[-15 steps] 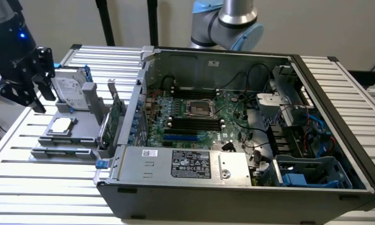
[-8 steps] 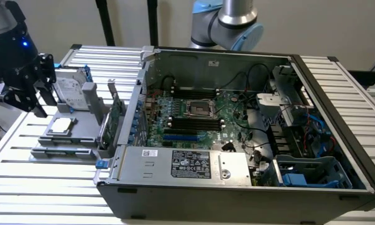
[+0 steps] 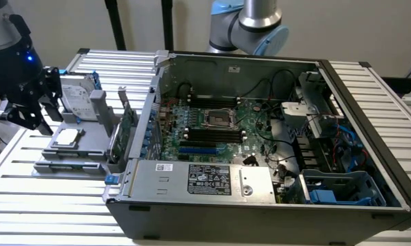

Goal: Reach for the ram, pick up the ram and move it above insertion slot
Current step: 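Pick up the ram and move it above insertion slot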

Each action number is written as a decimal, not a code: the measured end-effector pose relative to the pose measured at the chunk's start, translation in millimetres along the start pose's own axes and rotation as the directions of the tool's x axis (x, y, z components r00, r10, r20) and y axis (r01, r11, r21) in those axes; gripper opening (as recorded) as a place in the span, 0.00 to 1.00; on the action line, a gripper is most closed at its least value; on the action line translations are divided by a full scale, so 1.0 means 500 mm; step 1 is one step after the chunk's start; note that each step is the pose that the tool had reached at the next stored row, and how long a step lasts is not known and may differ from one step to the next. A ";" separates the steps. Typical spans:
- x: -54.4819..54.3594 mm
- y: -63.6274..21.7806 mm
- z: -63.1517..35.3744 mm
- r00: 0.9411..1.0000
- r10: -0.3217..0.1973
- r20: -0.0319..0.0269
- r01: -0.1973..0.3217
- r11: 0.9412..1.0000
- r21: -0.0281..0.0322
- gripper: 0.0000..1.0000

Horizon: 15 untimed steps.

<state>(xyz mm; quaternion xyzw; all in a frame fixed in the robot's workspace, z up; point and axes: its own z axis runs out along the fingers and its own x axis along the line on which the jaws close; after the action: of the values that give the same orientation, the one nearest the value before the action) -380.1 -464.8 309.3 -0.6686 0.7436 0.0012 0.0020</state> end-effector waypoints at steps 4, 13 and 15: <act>0.005 0.001 0.015 1.000 -0.004 0.000 0.004 1.000 0.000 0.42; 0.015 0.004 0.047 1.000 -0.011 0.000 0.011 1.000 0.000 0.42; 0.018 0.005 0.054 1.000 -0.012 0.000 0.012 1.000 0.000 0.42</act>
<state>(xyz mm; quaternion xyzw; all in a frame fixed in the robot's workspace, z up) -383.3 -473.5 282.1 -0.6730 0.7396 0.0012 0.0019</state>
